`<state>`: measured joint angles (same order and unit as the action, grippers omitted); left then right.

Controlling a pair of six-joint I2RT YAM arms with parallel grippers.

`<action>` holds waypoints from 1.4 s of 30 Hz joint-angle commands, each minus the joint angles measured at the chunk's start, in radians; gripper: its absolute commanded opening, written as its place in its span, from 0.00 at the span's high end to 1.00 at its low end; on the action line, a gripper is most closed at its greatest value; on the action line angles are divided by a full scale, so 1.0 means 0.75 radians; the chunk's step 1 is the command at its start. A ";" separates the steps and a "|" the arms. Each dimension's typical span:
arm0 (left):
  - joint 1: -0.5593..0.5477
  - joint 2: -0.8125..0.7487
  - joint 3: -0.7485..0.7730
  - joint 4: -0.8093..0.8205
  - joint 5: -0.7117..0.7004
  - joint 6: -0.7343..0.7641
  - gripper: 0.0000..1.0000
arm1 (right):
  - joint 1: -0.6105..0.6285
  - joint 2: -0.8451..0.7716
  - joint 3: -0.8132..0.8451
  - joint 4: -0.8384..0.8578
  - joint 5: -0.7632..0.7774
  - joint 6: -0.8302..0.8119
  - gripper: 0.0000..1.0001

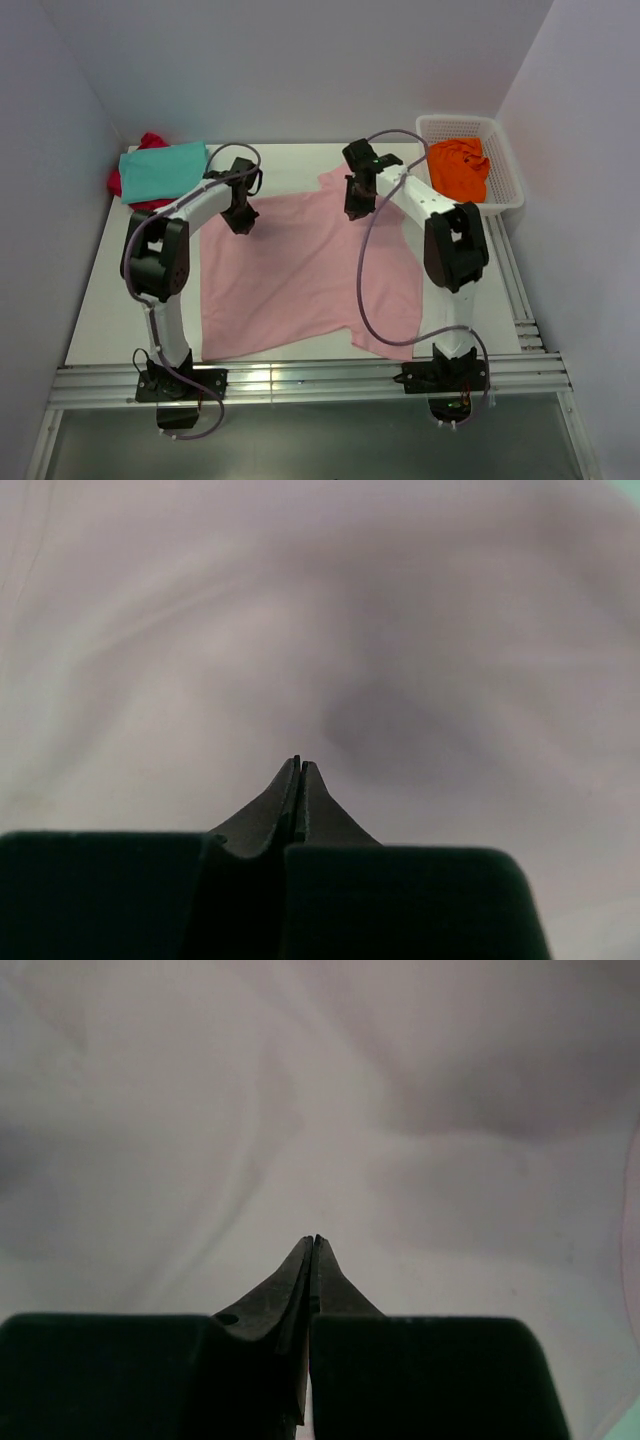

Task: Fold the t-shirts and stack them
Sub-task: Flatten the tshirt out

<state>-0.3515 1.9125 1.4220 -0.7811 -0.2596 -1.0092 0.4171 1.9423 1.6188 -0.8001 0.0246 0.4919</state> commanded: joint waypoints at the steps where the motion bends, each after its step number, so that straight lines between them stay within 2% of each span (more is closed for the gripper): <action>1: 0.049 0.135 0.176 -0.032 0.004 0.131 1.00 | -0.028 0.163 0.169 -0.080 -0.018 -0.030 1.00; 9: 0.156 0.415 0.458 -0.114 0.076 0.167 1.00 | -0.141 0.498 0.463 -0.138 -0.092 -0.044 1.00; 12: 0.162 0.507 0.591 -0.155 0.084 0.196 1.00 | -0.231 0.572 0.519 -0.150 -0.104 -0.020 1.00; 15: 0.162 0.597 0.734 -0.184 0.109 0.239 1.00 | -0.300 0.595 0.527 -0.095 -0.245 -0.016 1.00; 20: 0.164 0.730 0.957 -0.182 0.223 0.308 1.00 | -0.350 0.648 0.682 -0.146 -0.192 0.015 1.00; 26: 0.172 0.812 1.068 -0.110 0.354 0.319 1.00 | -0.405 0.713 0.779 -0.165 -0.237 0.015 1.00; 31: 0.188 0.829 1.084 -0.084 0.375 0.305 1.00 | -0.425 0.728 0.817 -0.128 -0.278 -0.022 1.00; 32: 0.193 0.825 1.100 -0.077 0.375 0.309 1.00 | -0.423 0.695 0.795 -0.105 -0.272 -0.048 0.92; 34: 0.199 0.813 1.111 -0.065 0.373 0.305 1.00 | -0.419 0.669 0.787 -0.066 -0.276 -0.059 0.68; 35: 0.205 0.786 1.111 -0.037 0.381 0.300 0.98 | -0.423 0.664 0.831 -0.070 -0.272 -0.061 0.53; 36: 0.209 0.766 1.105 -0.020 0.389 0.282 0.92 | -0.425 0.660 0.862 -0.072 -0.262 -0.061 0.47; 37: 0.213 0.743 1.098 0.000 0.393 0.274 0.68 | -0.425 0.652 0.883 -0.062 -0.268 -0.057 0.41; 38: 0.217 0.688 1.084 0.015 0.389 0.266 0.55 | -0.425 0.626 0.917 -0.054 -0.282 -0.053 0.25; 39: 0.219 0.659 1.078 0.043 0.389 0.251 0.43 | -0.425 0.607 0.934 -0.052 -0.294 -0.048 0.24; 40: 0.219 0.602 1.068 0.051 0.379 0.247 0.23 | -0.425 0.585 0.962 -0.046 -0.327 -0.042 0.23; 41: 0.219 0.573 1.062 0.060 0.377 0.245 0.14 | -0.425 0.528 0.965 -0.046 -0.339 -0.034 0.22; 42: 0.219 0.545 1.056 0.060 0.373 0.243 0.10 | -0.423 0.489 0.961 -0.044 -0.356 -0.030 0.22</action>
<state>-0.1974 2.4607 2.2127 -0.7834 0.0288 -0.8200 0.1051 2.4569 2.2799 -0.8680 -0.2001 0.4667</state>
